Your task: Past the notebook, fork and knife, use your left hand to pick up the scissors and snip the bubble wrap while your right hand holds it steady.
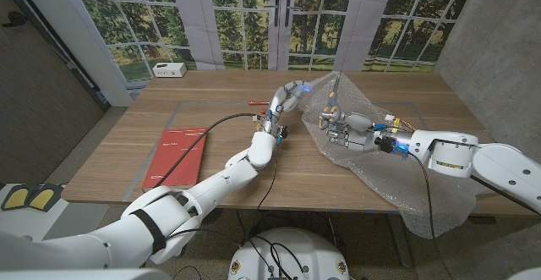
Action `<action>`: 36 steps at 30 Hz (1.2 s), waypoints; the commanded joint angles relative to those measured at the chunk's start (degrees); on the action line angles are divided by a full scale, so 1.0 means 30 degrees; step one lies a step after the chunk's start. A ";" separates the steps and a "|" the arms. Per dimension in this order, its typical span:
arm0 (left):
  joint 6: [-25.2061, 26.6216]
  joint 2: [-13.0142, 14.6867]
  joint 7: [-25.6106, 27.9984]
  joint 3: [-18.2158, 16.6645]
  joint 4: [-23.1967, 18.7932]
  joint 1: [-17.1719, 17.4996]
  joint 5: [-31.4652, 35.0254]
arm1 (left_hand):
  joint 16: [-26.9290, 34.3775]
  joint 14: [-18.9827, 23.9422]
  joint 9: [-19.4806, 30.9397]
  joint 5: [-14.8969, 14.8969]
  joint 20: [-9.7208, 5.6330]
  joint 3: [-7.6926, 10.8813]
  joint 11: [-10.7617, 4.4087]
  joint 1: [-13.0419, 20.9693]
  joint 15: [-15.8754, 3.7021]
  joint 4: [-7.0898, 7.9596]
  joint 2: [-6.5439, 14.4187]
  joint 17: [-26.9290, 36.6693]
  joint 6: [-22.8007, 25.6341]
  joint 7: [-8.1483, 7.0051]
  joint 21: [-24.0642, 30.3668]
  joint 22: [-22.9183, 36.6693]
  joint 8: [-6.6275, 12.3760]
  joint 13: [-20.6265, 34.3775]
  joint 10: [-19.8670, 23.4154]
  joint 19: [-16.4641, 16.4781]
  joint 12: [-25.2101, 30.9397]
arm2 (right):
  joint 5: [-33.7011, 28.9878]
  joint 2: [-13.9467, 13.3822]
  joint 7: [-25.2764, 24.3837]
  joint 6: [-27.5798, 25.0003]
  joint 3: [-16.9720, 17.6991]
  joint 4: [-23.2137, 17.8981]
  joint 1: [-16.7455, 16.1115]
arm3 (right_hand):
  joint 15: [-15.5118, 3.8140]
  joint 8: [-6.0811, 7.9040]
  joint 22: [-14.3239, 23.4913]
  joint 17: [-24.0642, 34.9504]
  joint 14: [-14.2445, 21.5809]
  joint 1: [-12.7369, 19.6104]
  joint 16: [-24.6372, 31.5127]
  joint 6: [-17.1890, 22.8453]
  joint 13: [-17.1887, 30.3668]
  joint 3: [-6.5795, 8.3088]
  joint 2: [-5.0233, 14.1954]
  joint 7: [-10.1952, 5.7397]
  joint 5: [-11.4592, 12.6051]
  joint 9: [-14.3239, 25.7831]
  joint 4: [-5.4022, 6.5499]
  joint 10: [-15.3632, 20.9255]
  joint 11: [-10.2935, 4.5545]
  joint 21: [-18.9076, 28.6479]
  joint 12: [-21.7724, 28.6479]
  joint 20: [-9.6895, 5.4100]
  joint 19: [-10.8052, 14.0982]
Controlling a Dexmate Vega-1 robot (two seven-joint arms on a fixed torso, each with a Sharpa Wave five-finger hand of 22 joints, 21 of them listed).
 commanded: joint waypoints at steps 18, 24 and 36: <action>0.0028 -0.0057 0.0029 -0.0080 -0.0046 0.0082 -0.0181 | -0.0592 -0.0317 0.0138 -0.0008 -0.1021 0.0213 -0.0092 0.0151 -0.1092 0.0049 -0.0019 0.0067 0.0118 -0.0225 -0.0244 0.0012 0.0100 0.0339 0.0322 -0.0025 0.0098 | -0.0384 -0.0066 0.0716 0.0312 -0.0203 0.0101 0.0048 | -0.2356 -0.3239 -0.0276 0.0103 0.0386 -0.2492 -0.0021 -0.1213 -0.0078 -0.1111 -0.1986 0.0822 0.0111 -0.2415 0.0401 0.0422 0.0196 -0.0032 -0.0276 -0.2401 0.0935; -0.0152 -0.0224 -0.0033 -0.0002 0.0305 -0.0108 -0.0218 | -0.0669 -0.0394 0.0083 -0.0025 -0.0977 0.0228 -0.0100 0.0145 -0.1087 0.0036 -0.0034 0.0056 0.0213 -0.0224 -0.0283 0.0011 0.0090 0.0250 0.0413 -0.0011 0.0016 | -0.0525 -0.0140 0.1045 0.0340 -0.0205 0.0138 0.0048 | -0.2325 -0.4725 -0.0433 0.0075 0.0204 -0.2969 -0.0027 -0.1945 -0.0609 -0.1412 -0.2428 0.1262 0.0175 -0.3574 0.0456 0.0244 0.0384 -0.0127 -0.0613 -0.2253 0.1008; -0.0249 -0.0314 -0.0108 0.0129 0.0512 -0.0267 -0.0202 | -0.0766 -0.0393 -0.0088 -0.0077 -0.0873 0.0272 -0.0119 0.0132 -0.1101 0.0006 -0.0036 0.0070 0.0342 -0.0274 -0.0394 0.0013 -0.0005 0.0093 0.0602 0.0026 -0.0190 | -0.0703 -0.0165 0.1474 0.0453 -0.0165 0.0092 -0.0029 | -0.2303 -0.6797 -0.0645 0.0060 0.0087 -0.3790 0.0035 -0.2390 -0.1385 -0.1901 -0.2921 0.1649 0.0285 -0.5509 0.0654 -0.0015 0.0643 -0.0267 -0.1015 -0.2089 0.1228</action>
